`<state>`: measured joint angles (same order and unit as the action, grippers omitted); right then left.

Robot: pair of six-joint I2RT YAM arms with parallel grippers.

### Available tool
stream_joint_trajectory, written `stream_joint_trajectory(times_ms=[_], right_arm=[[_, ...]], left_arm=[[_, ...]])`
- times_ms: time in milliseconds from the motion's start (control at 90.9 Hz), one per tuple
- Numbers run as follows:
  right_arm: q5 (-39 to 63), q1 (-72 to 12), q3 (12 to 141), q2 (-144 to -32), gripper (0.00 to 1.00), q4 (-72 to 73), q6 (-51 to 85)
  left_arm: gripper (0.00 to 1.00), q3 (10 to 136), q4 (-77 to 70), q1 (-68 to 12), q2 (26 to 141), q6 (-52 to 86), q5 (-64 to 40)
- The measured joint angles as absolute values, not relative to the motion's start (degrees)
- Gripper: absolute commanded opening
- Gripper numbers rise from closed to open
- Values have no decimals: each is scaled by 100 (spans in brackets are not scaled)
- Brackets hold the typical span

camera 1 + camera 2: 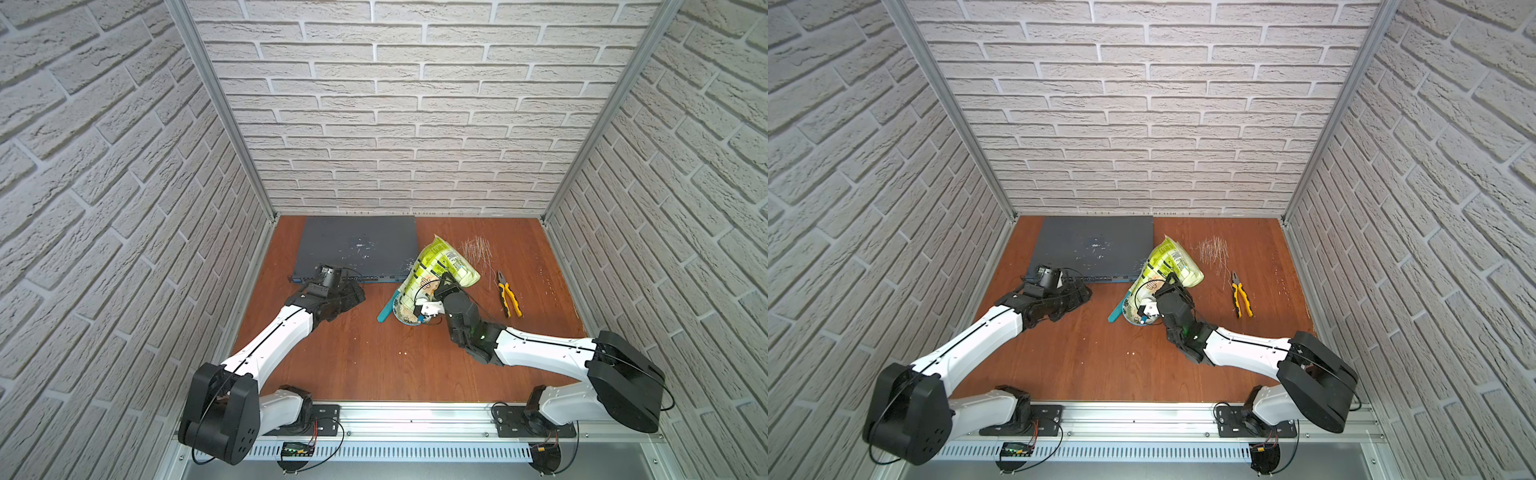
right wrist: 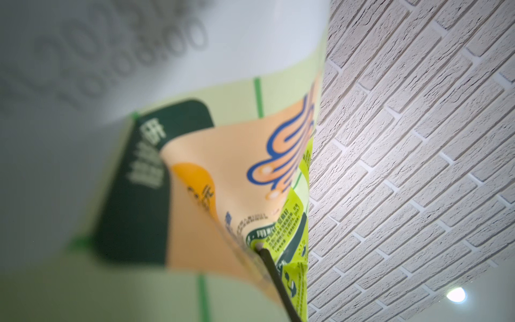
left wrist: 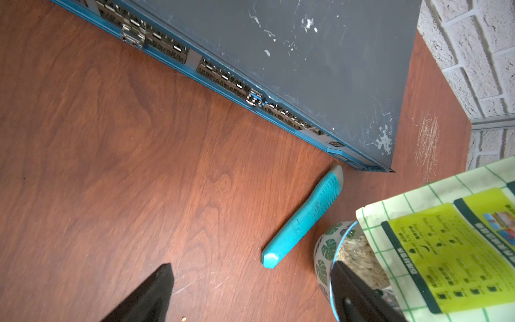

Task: Pour the oats into the breakfast bowl
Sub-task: Pour the oats into the bowl.

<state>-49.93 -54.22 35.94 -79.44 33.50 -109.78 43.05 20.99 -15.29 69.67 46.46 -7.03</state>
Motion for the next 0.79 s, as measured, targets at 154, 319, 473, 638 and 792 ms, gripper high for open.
stream_joint_trajectory(times_ms=[154,319,473,638,792], right_arm=[[-4989,-5435,3590,-7944,3,3385,-11056],[-4991,-5439,3568,-7944,4,3406,-11102],[-4991,-5439,3568,-7944,3,3426,-11102],[-4995,-5439,3568,-7944,4,3430,-11102],[-4995,-5402,3564,-7944,4,3430,-11107]], left_arm=[[90,4305,2097,-1529,6967,4646,-703],[91,4305,2099,-1529,6967,4646,-703],[90,4305,2099,-1529,6967,4646,-701],[91,4305,2099,-1529,6967,4646,-701],[91,4305,2099,-1529,6967,4646,-703]])
